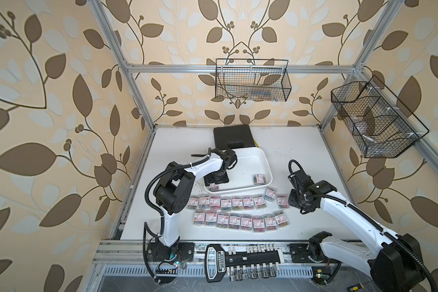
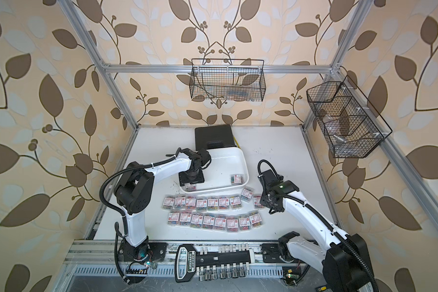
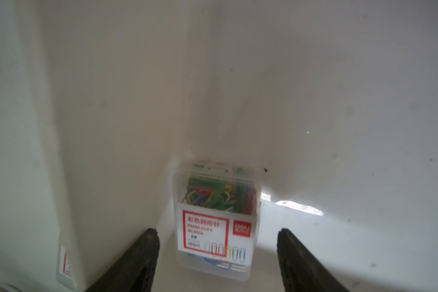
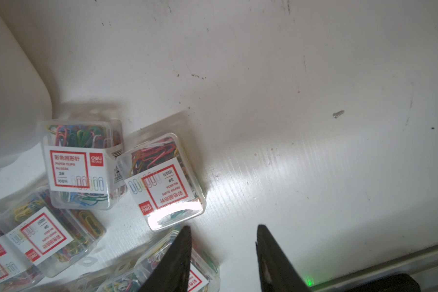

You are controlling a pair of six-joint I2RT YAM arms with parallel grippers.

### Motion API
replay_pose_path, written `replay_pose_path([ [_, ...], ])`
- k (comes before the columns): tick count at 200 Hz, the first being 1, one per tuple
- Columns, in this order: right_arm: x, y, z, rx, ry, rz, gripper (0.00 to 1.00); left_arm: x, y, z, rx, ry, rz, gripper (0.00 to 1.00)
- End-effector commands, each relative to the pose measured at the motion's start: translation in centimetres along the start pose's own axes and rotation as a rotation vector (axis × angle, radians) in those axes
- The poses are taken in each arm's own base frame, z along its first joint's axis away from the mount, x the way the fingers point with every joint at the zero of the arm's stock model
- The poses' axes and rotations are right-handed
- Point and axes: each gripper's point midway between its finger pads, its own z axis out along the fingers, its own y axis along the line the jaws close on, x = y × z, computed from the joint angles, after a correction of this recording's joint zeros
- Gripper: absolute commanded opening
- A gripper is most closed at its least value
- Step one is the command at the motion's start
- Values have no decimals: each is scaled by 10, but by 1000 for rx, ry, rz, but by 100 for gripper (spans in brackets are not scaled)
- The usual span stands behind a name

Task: Take the paper clips out of the storage box
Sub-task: Pick up the boxed paper clips from the storage box.

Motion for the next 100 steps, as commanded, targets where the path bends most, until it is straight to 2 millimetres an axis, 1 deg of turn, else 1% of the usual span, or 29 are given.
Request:
replay_pose_path([
  [1, -4, -2, -6, 2, -16, 8, 44, -5, 2, 1, -19, 6, -4, 75],
  [39, -3, -6, -6, 5, -19, 6, 44, -3, -4, 22, -7, 34, -8, 77],
  [61, -2, -7, -6, 6, -18, 9, 44, -5, -10, 26, 23, 36, -1, 76],
  [79, -2, -8, -5, 6, -18, 12, 44, -7, -15, 24, 43, 25, 12, 73],
  [100, -2, -8, -5, 4, -20, 15, 44, -10, -16, 19, 55, 17, 26, 64],
])
